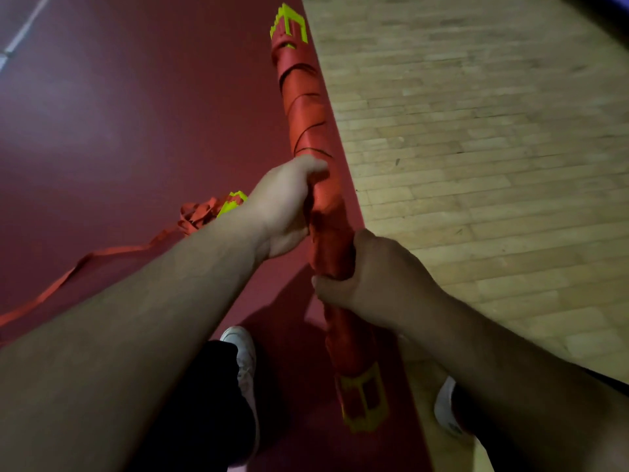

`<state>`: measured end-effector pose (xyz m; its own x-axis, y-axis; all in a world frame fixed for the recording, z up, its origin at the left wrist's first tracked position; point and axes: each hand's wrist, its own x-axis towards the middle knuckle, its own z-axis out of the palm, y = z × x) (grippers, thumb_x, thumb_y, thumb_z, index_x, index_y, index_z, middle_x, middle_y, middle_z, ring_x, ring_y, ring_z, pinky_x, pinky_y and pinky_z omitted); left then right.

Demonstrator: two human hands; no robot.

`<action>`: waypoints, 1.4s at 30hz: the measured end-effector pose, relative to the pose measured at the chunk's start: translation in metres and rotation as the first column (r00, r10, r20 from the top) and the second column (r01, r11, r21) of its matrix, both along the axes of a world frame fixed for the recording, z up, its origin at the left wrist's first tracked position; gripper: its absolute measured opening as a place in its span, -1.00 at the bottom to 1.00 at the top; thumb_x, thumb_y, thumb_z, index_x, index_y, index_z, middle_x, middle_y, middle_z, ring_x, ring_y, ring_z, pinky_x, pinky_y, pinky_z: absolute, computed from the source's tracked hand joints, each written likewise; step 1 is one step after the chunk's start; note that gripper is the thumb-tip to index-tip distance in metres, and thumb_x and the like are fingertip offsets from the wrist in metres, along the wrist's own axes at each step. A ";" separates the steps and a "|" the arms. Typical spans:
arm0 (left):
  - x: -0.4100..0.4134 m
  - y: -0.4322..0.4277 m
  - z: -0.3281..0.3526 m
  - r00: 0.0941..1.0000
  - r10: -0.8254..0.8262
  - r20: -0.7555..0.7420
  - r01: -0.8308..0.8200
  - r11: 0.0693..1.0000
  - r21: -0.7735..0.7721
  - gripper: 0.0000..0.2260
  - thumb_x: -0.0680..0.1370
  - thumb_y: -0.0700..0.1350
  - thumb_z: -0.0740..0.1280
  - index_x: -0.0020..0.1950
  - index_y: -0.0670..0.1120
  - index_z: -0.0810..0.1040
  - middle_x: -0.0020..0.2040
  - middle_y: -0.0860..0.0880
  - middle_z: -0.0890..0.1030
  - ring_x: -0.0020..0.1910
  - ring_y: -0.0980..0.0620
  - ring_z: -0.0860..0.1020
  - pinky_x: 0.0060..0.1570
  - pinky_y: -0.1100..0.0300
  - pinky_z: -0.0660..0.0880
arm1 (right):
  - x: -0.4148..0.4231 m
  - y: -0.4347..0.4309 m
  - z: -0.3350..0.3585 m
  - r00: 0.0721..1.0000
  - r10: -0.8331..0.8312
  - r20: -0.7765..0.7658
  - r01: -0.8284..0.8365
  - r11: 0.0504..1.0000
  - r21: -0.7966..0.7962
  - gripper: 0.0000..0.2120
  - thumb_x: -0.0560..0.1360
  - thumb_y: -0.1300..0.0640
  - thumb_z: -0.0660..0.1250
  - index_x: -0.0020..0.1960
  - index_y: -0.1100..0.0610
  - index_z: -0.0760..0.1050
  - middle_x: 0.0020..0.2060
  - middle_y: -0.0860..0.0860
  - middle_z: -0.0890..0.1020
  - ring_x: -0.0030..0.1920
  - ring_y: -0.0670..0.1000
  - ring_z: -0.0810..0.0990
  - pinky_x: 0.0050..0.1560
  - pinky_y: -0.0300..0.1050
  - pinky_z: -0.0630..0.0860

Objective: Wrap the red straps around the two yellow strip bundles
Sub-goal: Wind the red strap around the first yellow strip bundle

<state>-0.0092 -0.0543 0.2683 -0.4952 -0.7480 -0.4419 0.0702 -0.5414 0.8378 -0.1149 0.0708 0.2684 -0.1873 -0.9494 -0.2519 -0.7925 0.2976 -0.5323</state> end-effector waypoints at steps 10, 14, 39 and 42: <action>0.013 0.007 0.007 0.973 -0.109 -0.206 0.100 0.994 -0.051 -0.70 0.48 -0.06 0.37 0.19 -0.06 0.46 -0.33 -0.04 0.59 -0.31 -0.01 0.63 -0.06 0.01 0.58 | -0.013 -0.003 -0.001 0.857 0.178 0.484 -0.225 0.974 0.040 -0.41 0.17 -0.39 0.49 0.04 -0.05 0.58 -0.09 -0.07 0.73 -0.06 -0.06 0.71 0.08 0.14 0.62; 0.012 0.004 0.016 0.982 -0.151 -0.117 0.132 0.979 -0.154 -0.75 0.53 -0.20 0.37 0.17 -0.08 0.43 -0.39 -0.01 0.52 -0.42 0.06 0.52 -0.11 -0.05 0.61 | -0.031 -0.010 0.013 0.910 0.381 0.165 -0.410 0.888 0.208 -0.48 0.23 -0.41 0.49 0.00 -0.07 0.62 -0.16 -0.13 0.70 -0.15 -0.16 0.65 -0.03 -0.04 0.60; 0.007 -0.008 0.009 0.958 0.286 0.006 -0.285 0.958 -0.031 -0.73 0.53 -0.06 0.45 0.13 -0.16 0.51 -0.14 -0.15 0.63 -0.20 -0.13 0.66 -0.24 -0.01 0.62 | -0.008 0.000 -0.003 0.981 0.192 -0.019 -0.193 0.980 -0.040 -0.56 0.34 -0.30 0.49 0.05 -0.03 0.57 -0.12 -0.05 0.65 -0.08 0.04 0.61 -0.11 -0.05 0.51; 0.008 -0.010 0.010 0.976 0.217 -0.001 -0.217 0.976 -0.008 -0.83 0.56 -0.06 0.40 0.03 -0.13 0.55 -0.20 -0.12 0.62 -0.23 -0.11 0.68 -0.26 0.08 0.59 | -0.007 0.002 -0.001 0.980 0.199 -0.002 -0.199 0.979 -0.052 -0.54 0.35 -0.35 0.45 0.06 -0.05 0.55 -0.15 -0.08 0.63 -0.11 0.02 0.61 -0.14 -0.04 0.52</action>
<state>-0.0011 -0.0645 0.2783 -0.3209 -0.8410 -0.4355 0.1852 -0.5067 0.8420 -0.1224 0.0726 0.2670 0.0077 -0.9794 -0.2019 -0.8312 0.1059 -0.5457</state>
